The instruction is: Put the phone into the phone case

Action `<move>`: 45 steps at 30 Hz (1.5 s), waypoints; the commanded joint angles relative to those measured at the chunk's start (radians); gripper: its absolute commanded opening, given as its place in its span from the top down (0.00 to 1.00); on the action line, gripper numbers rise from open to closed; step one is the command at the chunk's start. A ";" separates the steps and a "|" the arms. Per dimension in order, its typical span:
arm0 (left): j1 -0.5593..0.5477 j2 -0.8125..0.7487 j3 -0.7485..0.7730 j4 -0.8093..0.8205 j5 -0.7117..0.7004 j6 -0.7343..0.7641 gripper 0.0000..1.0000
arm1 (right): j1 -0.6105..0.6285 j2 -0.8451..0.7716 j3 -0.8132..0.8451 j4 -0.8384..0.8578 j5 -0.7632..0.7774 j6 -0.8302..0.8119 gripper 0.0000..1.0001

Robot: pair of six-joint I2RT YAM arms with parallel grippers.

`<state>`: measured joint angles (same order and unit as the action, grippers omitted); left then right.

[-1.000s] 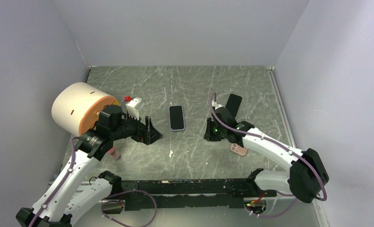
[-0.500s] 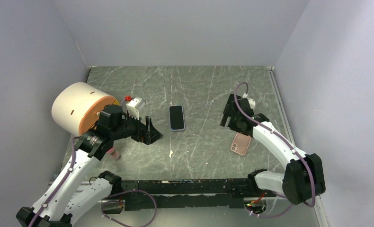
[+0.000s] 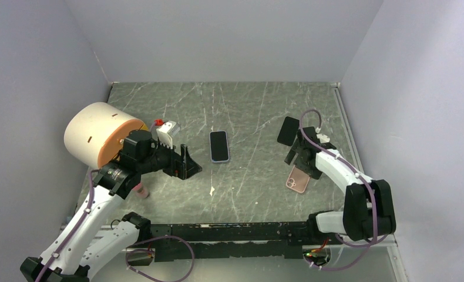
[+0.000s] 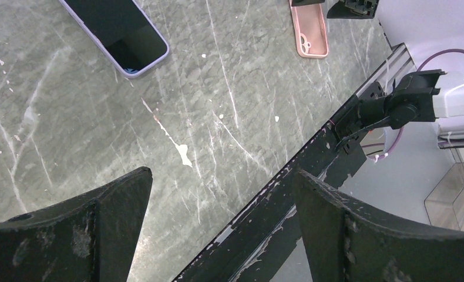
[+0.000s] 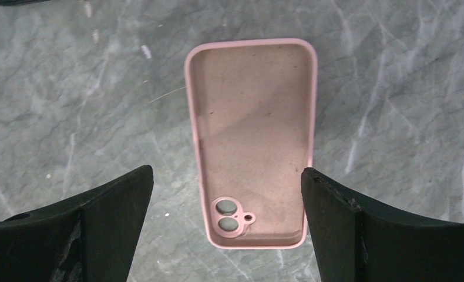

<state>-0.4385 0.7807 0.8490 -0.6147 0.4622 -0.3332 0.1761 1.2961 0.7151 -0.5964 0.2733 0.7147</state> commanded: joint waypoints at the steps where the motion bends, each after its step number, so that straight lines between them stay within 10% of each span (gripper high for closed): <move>1: -0.004 -0.001 0.035 0.008 -0.005 0.023 0.06 | -0.027 0.033 -0.009 0.022 0.035 -0.005 0.01; 18: -0.003 -0.004 0.033 0.010 -0.008 0.024 0.06 | -0.061 0.103 -0.038 0.128 -0.065 -0.106 0.05; 27: -0.004 0.002 0.035 0.010 -0.005 0.026 0.06 | -0.042 0.076 -0.050 0.181 -0.235 -0.170 0.27; 38: -0.003 -0.003 0.043 0.001 -0.044 0.015 0.06 | 0.358 0.047 0.060 0.179 -0.231 -0.308 0.32; 45: -0.003 -0.137 0.041 -0.029 -0.239 -0.010 0.06 | 0.449 0.090 0.138 0.227 -0.515 -0.625 0.40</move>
<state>-0.4385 0.7261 0.8494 -0.6296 0.3561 -0.3325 0.5911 1.3678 0.7860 -0.4171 -0.0586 0.3229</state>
